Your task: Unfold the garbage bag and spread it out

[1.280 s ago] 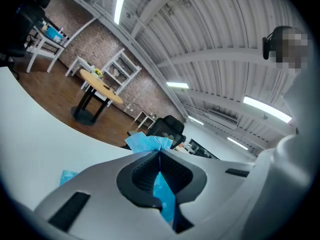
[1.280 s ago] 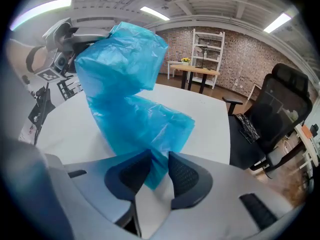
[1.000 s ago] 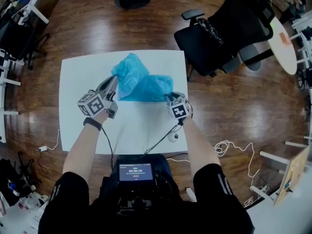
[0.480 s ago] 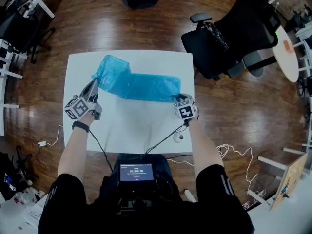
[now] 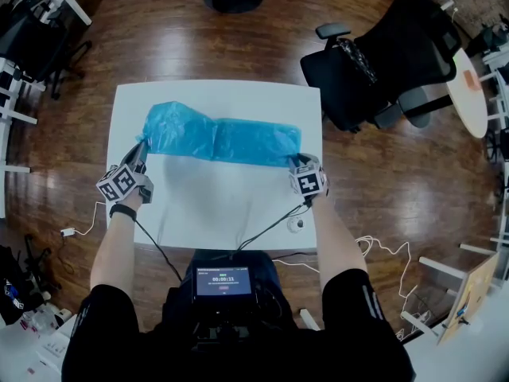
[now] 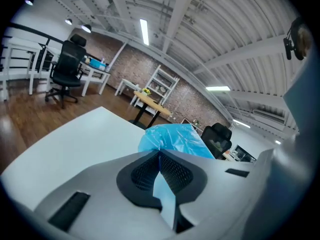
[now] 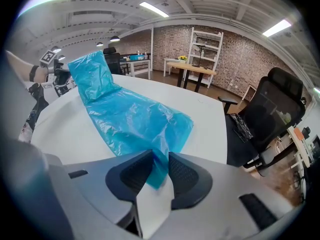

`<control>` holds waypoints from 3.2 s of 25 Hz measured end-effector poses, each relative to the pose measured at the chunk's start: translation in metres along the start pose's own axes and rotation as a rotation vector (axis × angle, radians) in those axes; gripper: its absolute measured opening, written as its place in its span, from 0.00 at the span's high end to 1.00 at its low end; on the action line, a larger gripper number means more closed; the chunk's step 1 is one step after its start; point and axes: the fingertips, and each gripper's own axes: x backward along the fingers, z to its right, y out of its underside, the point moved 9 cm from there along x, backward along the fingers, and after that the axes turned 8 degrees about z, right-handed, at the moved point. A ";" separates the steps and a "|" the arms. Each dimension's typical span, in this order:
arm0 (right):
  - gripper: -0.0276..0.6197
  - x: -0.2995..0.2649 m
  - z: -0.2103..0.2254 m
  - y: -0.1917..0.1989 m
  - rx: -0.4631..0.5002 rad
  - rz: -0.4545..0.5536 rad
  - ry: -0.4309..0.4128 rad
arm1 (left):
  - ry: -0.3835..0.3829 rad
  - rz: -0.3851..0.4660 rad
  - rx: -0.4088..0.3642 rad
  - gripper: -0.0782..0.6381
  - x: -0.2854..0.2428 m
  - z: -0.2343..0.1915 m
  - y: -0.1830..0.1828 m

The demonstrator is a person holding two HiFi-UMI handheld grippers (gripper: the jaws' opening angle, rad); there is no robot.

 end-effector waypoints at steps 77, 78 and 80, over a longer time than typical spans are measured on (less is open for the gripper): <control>0.73 0.001 -0.008 -0.004 -0.016 -0.020 0.101 | -0.193 -0.434 -0.400 0.39 0.029 -0.117 -0.025; 0.73 0.002 -0.008 -0.005 -0.012 -0.021 0.103 | -0.189 -0.427 -0.396 0.38 0.030 -0.116 -0.027; 0.73 0.002 -0.008 -0.005 -0.010 -0.026 0.107 | -0.174 -0.420 -0.409 0.38 0.031 -0.112 -0.029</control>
